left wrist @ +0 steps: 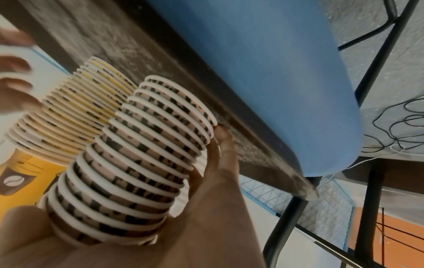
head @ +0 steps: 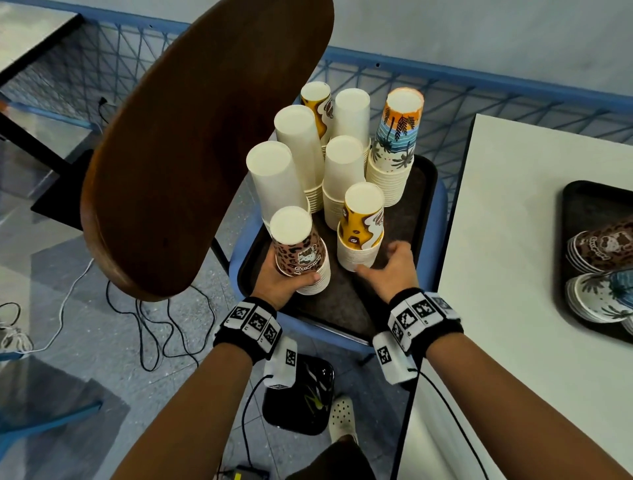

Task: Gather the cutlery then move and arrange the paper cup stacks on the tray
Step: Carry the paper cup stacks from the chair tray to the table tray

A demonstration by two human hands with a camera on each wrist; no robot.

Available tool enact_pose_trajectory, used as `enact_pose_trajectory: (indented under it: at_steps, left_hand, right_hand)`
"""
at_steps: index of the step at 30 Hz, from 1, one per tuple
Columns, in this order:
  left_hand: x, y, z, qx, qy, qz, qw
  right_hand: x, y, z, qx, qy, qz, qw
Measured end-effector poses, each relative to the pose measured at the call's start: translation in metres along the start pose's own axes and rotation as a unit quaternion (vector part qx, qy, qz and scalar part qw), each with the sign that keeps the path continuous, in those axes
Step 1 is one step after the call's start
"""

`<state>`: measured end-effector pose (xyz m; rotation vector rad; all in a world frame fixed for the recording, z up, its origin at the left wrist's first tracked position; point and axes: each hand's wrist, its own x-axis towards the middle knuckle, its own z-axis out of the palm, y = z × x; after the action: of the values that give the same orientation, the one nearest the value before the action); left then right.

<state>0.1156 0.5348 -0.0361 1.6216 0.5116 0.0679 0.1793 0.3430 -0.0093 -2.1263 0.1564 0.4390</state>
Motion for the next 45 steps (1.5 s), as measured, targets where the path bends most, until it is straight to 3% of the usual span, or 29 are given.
enact_pose_trajectory:
  at_steps: [1, 4, 7, 12, 19, 24, 27, 29, 31, 38, 45]
  left_hand:
    - [0.000, -0.001, -0.001, -0.002, -0.002, -0.002, 1.000]
    - [-0.002, -0.003, -0.001, -0.004, -0.004, -0.003, 1.000]
    - [-0.006, -0.007, 0.000, -0.017, -0.016, -0.005, 1.000]
    - [-0.012, -0.008, 0.000, -0.068, -0.018, -0.012, 0.997]
    - [-0.012, 0.009, 0.005, -0.061, -0.018, -0.006, 0.998]
    - [-0.012, 0.016, 0.009, -0.060, 0.013, -0.004, 0.998]
    - [-0.010, 0.017, 0.010, -0.069, 0.055, -0.009, 0.996]
    - [-0.009, 0.016, 0.012, -0.062, 0.054, -0.012, 0.997]
    - [-0.009, 0.016, 0.014, -0.059, 0.039, -0.016, 0.997]
    - [-0.007, 0.020, 0.019, -0.066, 0.023, -0.016, 0.997]
    - [-0.004, 0.022, 0.017, -0.106, 0.029, -0.017, 0.994]
  right_hand:
    - [-0.009, 0.002, -0.001, -0.054, -0.020, 0.022, 0.998]
    - [-0.029, 0.003, 0.011, -0.138, -0.185, 0.039, 0.972]
    - [-0.029, 0.001, 0.038, -0.163, -0.235, -0.042, 0.957]
    - [-0.021, -0.006, 0.066, -0.104, -0.220, -0.085, 0.966]
    - [-0.021, -0.002, 0.070, 0.095, -0.203, -0.028, 0.974]
    - [-0.022, 0.000, 0.054, 0.091, -0.188, -0.049, 0.977]
    - [-0.026, 0.004, 0.033, 0.048, -0.086, -0.052, 0.994]
    - [-0.024, 0.004, 0.020, 0.039, 0.027, -0.059, 0.997]
    - [-0.013, 0.000, 0.010, 0.044, 0.084, -0.057, 0.994]
    - [0.033, -0.001, 0.023, 0.103, -0.045, -0.061, 0.992]
    - [0.033, -0.005, 0.034, 0.127, -0.063, -0.107, 0.984]
